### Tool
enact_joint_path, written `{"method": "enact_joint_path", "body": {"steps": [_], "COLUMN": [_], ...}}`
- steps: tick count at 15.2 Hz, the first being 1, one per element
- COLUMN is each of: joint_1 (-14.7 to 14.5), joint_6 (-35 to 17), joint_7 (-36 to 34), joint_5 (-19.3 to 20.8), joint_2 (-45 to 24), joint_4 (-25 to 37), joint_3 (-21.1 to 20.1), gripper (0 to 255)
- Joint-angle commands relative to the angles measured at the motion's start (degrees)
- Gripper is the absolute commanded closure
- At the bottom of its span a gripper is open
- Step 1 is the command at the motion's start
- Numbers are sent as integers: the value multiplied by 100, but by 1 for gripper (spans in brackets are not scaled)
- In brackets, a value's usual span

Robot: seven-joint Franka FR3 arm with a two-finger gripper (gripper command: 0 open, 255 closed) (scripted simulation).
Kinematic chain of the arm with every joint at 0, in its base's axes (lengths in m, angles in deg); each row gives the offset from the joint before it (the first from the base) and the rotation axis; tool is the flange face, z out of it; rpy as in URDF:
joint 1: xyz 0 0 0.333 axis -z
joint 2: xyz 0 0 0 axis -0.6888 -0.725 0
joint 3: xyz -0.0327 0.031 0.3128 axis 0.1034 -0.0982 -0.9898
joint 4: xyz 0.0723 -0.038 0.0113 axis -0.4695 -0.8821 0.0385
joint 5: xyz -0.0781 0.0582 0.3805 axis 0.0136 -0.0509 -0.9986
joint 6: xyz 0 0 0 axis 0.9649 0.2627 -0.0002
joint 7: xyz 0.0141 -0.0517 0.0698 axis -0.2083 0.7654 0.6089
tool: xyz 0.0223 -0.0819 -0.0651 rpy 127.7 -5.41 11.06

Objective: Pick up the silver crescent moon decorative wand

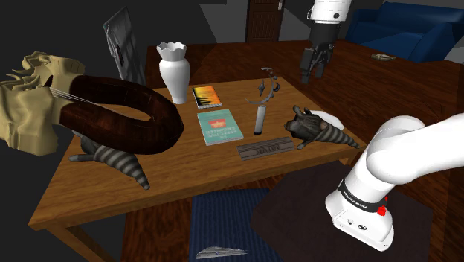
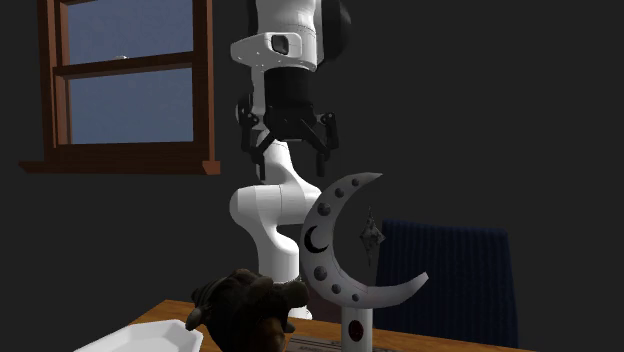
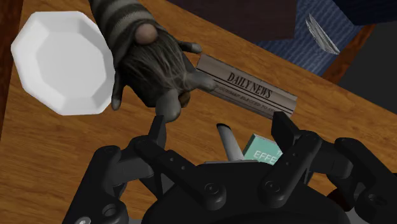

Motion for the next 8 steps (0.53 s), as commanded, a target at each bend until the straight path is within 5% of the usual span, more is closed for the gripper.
{"method": "enact_joint_path", "body": {"steps": [1,8], "joint_1": [0,-295], "joint_6": [0,-445], "joint_7": [0,224], "joint_5": [0,682], "joint_2": [0,-1445], "joint_4": [0,1147], "joint_3": [0,-654], "gripper": [0,0]}}
